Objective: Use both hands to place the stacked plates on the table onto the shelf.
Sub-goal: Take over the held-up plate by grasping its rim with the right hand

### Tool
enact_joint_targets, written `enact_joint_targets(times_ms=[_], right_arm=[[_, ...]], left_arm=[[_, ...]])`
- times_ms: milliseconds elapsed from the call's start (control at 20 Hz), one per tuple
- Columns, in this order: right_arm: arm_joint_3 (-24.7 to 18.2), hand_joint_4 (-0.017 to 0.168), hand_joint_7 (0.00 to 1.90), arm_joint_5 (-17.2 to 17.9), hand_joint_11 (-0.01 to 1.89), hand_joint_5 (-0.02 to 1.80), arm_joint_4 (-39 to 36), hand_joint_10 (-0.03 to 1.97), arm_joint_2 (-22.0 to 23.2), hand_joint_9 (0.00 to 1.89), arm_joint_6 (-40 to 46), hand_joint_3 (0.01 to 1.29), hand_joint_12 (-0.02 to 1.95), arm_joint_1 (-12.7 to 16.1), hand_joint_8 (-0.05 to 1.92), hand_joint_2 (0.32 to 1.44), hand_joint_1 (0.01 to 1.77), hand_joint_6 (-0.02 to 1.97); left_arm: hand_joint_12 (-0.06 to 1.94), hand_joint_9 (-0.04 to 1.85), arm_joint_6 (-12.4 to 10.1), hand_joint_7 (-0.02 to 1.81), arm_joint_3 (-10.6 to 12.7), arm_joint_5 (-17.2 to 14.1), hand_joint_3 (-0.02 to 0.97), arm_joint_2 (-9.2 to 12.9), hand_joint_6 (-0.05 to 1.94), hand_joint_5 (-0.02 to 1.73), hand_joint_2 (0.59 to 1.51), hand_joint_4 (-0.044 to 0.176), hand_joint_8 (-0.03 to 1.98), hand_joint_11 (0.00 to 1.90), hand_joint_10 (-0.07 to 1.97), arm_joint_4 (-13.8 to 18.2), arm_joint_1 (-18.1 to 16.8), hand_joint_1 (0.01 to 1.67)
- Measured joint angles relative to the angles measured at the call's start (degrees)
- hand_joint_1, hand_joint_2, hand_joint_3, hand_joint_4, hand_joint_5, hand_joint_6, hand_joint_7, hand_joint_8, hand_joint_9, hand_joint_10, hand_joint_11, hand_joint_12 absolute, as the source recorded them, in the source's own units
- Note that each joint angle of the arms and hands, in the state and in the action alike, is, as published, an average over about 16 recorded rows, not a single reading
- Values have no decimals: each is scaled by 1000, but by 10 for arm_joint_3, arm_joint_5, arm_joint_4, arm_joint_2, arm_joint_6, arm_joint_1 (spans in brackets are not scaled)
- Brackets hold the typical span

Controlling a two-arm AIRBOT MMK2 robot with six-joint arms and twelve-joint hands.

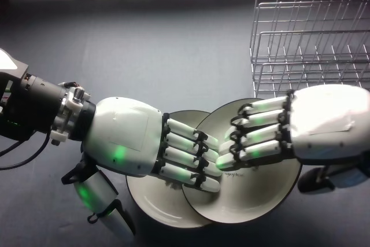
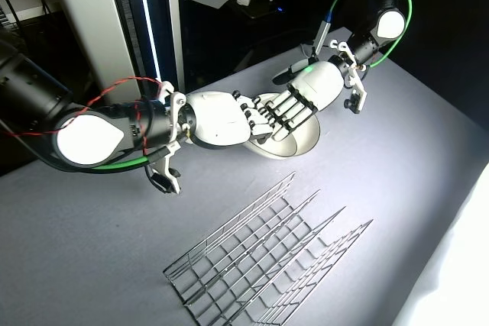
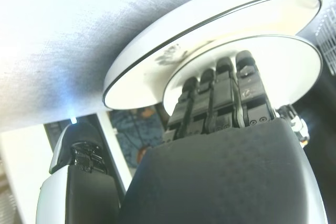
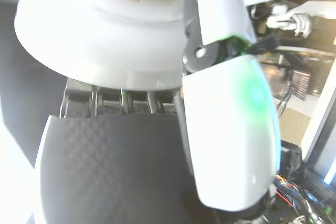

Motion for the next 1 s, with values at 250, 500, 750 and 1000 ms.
enact_joint_targets(times_ms=[250,500,750,1000], right_arm=[[7,-1,379,-19,71,330,3,542,-22,183,-1,26,1380,8,42,1013,1348,78],[11,-1,546,-25,232,483,6,645,-33,370,-3,22,1456,14,150,1022,1360,290],[14,0,694,-21,466,626,8,815,-37,572,-6,17,1517,20,397,1006,1354,602],[15,2,789,-17,686,725,8,1023,-39,726,-7,13,1519,32,662,981,1322,897]], left_arm=[[9,16,0,-13,3,-3,16,-2,-13,-11,1093,3,-23,15,5,1,-1,14],[9,15,-1,-14,5,-3,16,-3,-13,-11,1094,1,-23,15,6,1,-1,14],[9,15,-7,-12,5,-3,16,0,-16,-12,1096,1,-21,14,7,1,-5,14],[9,15,-13,-3,3,3,16,20,-9,-8,1098,2,-13,15,9,-9,-16,14]])
